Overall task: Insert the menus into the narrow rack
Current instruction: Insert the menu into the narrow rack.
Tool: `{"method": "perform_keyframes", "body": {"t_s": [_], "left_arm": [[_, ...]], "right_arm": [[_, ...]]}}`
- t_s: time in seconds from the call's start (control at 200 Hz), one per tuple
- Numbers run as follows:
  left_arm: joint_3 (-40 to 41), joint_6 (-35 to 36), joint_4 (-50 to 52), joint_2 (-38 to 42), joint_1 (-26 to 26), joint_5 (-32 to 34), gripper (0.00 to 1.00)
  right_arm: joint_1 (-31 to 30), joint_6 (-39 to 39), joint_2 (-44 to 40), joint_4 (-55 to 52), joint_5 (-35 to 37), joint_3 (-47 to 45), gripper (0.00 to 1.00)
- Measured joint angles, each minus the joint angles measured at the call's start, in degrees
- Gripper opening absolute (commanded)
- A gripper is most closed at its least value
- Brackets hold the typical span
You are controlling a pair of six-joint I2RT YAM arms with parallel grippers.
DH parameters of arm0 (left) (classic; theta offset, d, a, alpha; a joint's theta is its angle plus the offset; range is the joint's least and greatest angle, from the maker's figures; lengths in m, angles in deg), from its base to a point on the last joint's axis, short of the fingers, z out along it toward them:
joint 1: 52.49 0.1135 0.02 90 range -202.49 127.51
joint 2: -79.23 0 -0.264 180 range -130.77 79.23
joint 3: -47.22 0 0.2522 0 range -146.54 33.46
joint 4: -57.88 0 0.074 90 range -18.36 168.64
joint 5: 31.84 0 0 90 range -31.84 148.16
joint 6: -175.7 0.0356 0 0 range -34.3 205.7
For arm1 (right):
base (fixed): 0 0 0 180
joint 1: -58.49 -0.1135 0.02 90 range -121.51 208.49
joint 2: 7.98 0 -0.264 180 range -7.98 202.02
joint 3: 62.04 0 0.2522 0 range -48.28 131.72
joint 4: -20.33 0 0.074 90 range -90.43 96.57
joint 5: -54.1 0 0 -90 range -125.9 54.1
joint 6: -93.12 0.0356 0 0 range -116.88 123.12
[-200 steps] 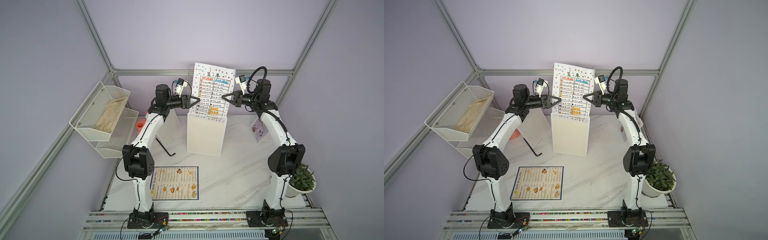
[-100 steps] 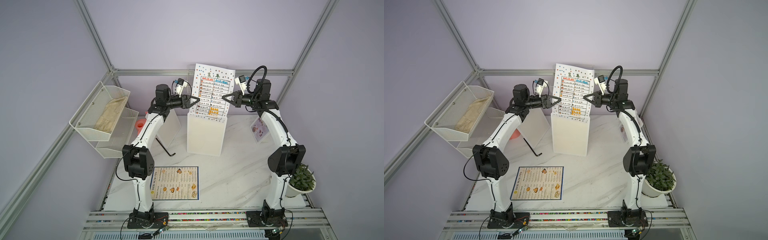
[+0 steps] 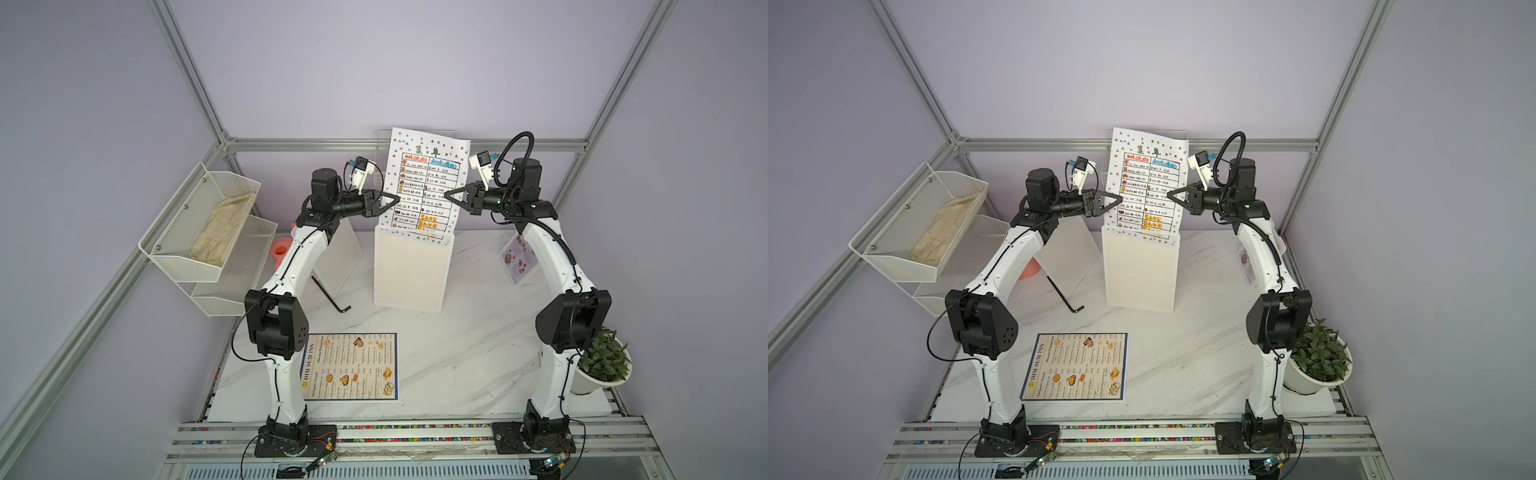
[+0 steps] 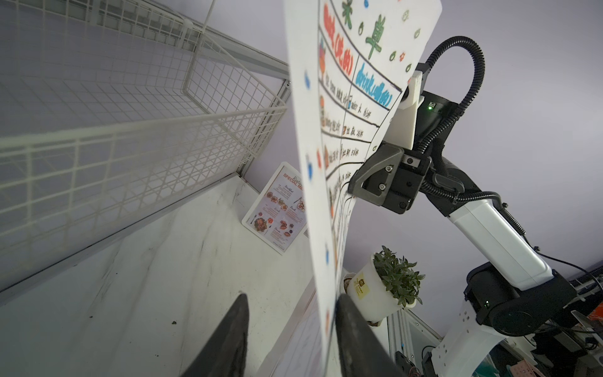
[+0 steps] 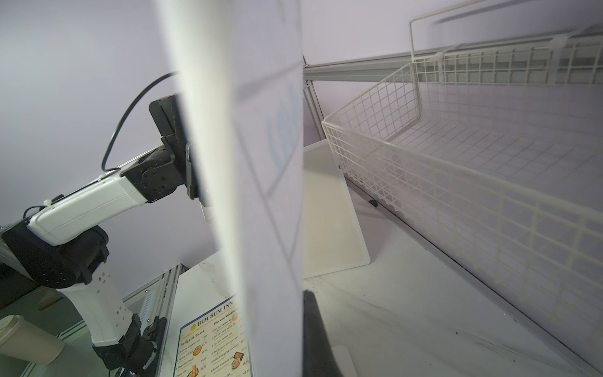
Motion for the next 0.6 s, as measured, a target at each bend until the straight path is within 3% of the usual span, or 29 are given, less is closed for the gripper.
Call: {"method": "perform_keyframes", "body": {"t_s": [0.6], "left_arm": [[0.0,0.0,0.3,0.0,-0.1,0.2,0.42]], "right_arm": [[0.0,-0.1,0.0,-0.2,-0.2,1.9,0.00]]}}
